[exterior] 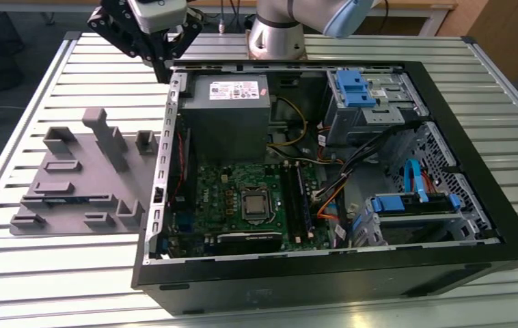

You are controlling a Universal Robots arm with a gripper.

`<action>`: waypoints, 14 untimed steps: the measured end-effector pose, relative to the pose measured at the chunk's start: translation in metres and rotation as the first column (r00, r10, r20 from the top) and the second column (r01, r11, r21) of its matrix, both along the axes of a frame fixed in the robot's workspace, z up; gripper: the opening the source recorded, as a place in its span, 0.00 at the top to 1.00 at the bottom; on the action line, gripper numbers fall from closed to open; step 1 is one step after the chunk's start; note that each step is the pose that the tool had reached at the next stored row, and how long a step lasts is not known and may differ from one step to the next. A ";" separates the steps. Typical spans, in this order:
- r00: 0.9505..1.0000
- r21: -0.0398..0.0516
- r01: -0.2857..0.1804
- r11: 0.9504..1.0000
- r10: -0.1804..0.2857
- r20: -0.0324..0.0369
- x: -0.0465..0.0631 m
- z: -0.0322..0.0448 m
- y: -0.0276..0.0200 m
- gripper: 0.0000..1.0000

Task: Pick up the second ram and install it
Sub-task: 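Reach for the second ram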

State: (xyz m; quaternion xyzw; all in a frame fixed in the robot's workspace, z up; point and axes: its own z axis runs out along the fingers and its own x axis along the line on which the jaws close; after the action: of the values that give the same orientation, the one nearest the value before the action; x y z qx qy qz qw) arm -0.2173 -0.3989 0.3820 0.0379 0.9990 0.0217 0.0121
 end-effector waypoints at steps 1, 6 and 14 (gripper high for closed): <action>1.000 0.000 0.000 1.000 0.000 0.000 0.000 0.0000 0.0000 0.89; 1.000 0.000 0.000 1.000 0.000 0.000 -0.001 0.0000 0.0000 0.89; 1.000 0.000 0.000 1.000 0.000 0.000 -0.003 -0.0001 0.0000 0.89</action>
State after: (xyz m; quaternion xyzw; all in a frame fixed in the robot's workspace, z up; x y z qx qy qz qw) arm -0.2206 -0.3989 0.3820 0.0379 0.9990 0.0217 0.0122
